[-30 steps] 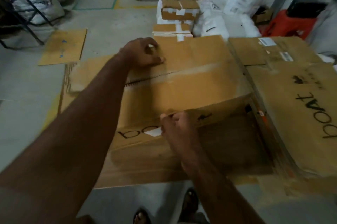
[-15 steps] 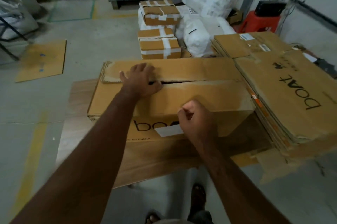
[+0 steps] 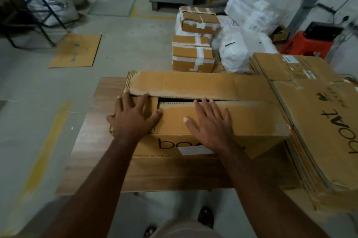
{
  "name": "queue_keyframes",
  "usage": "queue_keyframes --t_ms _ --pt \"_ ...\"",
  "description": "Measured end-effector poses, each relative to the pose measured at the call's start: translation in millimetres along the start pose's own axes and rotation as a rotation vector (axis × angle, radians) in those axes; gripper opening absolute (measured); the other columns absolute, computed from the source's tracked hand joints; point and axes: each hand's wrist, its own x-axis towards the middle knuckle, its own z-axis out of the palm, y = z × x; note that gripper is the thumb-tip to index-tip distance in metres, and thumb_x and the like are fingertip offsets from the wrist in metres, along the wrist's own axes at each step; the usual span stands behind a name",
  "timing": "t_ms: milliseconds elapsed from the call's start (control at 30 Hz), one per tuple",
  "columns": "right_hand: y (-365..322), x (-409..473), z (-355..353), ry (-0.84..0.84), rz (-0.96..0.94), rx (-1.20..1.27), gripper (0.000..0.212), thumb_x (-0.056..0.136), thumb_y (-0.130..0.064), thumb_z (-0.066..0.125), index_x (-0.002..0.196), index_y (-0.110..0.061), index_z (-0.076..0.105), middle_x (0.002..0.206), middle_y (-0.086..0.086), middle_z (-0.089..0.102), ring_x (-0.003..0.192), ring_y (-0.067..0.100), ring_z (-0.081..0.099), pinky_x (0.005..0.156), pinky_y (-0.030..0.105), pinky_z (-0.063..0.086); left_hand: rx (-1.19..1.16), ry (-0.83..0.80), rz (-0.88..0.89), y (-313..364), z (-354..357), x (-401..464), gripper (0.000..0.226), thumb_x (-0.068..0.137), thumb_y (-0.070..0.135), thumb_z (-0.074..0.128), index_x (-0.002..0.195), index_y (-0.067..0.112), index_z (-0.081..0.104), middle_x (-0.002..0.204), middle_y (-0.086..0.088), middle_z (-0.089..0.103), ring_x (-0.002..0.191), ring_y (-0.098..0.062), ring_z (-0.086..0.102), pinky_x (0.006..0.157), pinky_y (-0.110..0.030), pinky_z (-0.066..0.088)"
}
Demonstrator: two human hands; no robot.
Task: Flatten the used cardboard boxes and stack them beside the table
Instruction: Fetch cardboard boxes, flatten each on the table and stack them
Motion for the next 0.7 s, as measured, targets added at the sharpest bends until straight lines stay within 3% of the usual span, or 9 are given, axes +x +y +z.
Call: queue_keyframes --t_ms 167,300,400,533,700 --pt "4.9 2.5 -1.9 0.0 -0.028 0.031 0.078 0.1 -0.073 0.018 0.164 -0.03 0.009 0.172 -0.001 -0.002 0.158 0.02 -0.004 0.123 0.056 -0.004 -0.031 0.075 -0.038 3.4 4.6 -3.1 0.088 0.081 0.089 0.04 0.154 0.043 0.024 0.169 -0.007 0.004 0.153 -0.038 0.011 0.109 -0.071 0.026" --pt "12.2 36.7 -10.4 0.152 -0.123 0.051 0.066 0.095 -0.067 0.041 0.145 -0.024 0.043 0.155 0.005 0.039 0.144 0.025 0.033 0.12 0.054 0.019 -0.049 0.125 -0.096 8.0 4.8 -3.1 0.105 0.072 0.094 0.033 0.151 0.026 0.027 0.169 -0.011 0.008 0.15 -0.039 0.02 0.11 -0.066 0.029" --pt "24.0 71.7 -11.3 0.243 -0.235 0.029 0.066 0.092 -0.065 0.049 0.139 -0.019 0.049 0.141 0.005 0.054 0.13 0.026 0.047 0.113 0.047 0.034 -0.064 0.156 -0.103 8.5 5.3 -5.5 0.107 0.071 0.095 0.035 0.146 0.02 0.029 0.167 -0.013 0.014 0.148 -0.038 0.025 0.109 -0.065 0.032" --pt "39.0 110.1 -8.1 0.279 -0.307 -0.052 0.072 0.093 -0.07 0.049 0.138 -0.014 0.053 0.137 0.008 0.058 0.126 0.028 0.053 0.103 0.043 0.039 -0.05 0.177 -0.115 9.8 6.8 -4.7 0.116 0.069 0.099 0.043 0.149 0.018 0.023 0.163 -0.013 0.022 0.146 -0.037 0.029 0.109 -0.064 0.035" --pt "41.5 124.0 7.1 0.543 -0.462 -0.141 0.055 0.102 -0.059 0.041 0.106 -0.011 0.068 0.1 0.006 0.071 0.091 0.027 0.066 0.079 0.039 0.05 -0.026 0.134 -0.162 17.2 1.1 -5.2 0.13 0.057 0.106 0.028 0.149 0.013 0.029 0.157 -0.01 0.029 0.141 -0.035 0.035 0.108 -0.061 0.036"
